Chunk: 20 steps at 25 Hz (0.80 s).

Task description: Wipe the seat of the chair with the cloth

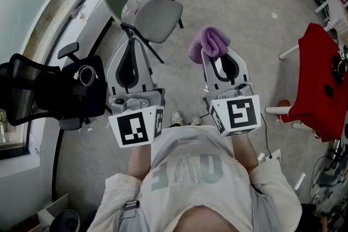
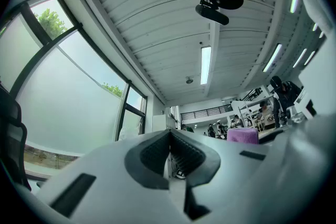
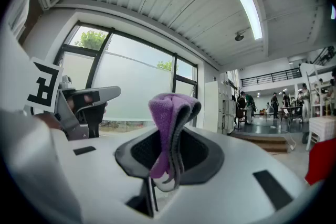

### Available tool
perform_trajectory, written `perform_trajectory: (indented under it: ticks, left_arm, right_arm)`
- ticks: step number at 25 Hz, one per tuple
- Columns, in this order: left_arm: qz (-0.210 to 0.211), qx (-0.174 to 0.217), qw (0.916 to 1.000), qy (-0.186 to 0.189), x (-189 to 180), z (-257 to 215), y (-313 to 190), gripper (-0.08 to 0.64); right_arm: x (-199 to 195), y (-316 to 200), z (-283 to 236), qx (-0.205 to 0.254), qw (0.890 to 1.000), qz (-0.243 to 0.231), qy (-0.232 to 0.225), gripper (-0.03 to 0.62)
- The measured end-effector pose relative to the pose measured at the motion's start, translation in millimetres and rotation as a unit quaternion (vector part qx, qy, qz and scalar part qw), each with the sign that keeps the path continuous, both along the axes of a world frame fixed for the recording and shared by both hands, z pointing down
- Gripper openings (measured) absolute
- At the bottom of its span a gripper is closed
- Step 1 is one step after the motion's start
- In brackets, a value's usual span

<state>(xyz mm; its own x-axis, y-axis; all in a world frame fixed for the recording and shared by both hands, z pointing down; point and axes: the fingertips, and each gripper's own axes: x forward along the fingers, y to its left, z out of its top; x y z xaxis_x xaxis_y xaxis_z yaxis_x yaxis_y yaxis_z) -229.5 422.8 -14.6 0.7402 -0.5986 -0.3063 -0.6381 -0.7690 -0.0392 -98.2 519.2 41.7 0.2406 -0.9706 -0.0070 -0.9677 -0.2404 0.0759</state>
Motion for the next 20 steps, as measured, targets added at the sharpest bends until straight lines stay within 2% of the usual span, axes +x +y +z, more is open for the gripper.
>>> perform_trajectory:
  ticks: [20]
  left_arm:
    - [0.004, -0.012, 0.9999, -0.004, -1.0, 7.3, -32.2, 0.012]
  right_arm:
    - [-0.5, -24.4, -2.5, 0.011, 1.000, 0.007, 0.008, 0.087]
